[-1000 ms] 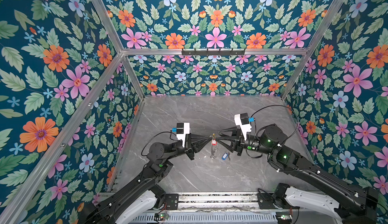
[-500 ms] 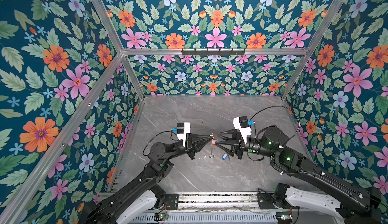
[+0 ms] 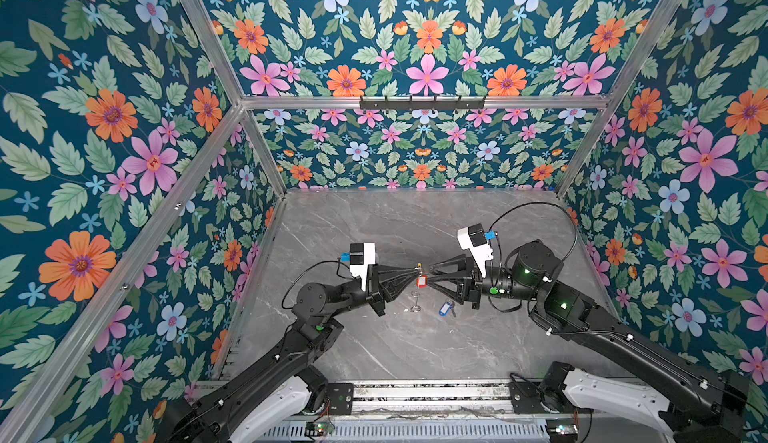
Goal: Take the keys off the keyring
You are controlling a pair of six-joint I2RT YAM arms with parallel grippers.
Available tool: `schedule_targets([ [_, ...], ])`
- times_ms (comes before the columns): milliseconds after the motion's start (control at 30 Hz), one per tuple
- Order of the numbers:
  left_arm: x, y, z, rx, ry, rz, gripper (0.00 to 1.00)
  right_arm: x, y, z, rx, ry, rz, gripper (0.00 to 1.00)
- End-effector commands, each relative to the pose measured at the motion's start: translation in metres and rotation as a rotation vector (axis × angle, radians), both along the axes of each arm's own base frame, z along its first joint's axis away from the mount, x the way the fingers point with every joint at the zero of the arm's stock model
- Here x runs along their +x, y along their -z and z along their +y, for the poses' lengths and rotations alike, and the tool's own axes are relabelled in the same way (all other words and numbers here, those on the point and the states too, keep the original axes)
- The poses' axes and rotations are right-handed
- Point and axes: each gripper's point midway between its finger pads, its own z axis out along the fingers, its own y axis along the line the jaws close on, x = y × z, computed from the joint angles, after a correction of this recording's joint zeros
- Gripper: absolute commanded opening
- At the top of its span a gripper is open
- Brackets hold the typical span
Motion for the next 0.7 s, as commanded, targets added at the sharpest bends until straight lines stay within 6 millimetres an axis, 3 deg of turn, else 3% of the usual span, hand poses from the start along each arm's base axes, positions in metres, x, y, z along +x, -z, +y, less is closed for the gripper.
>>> schedule_targets([
  [0,-0.003,-0.009,0.003,-0.032,-0.002,-0.033,0.0,-0.008,-0.016,0.001,0.055,-0.047,-0.029,0.39],
  [100,-0.004,-0.01,0.003,-0.036,0.007,-0.035,0.0,-0.003,-0.016,0.004,0.043,-0.034,-0.025,0.32],
  [533,-0.005,-0.01,0.003,-0.041,0.015,-0.035,0.0,0.006,-0.013,0.01,0.012,-0.021,-0.032,0.22],
  [667,-0.005,-0.01,0.002,-0.041,0.018,-0.035,0.0,0.005,-0.012,0.011,0.014,-0.025,-0.029,0.13],
])
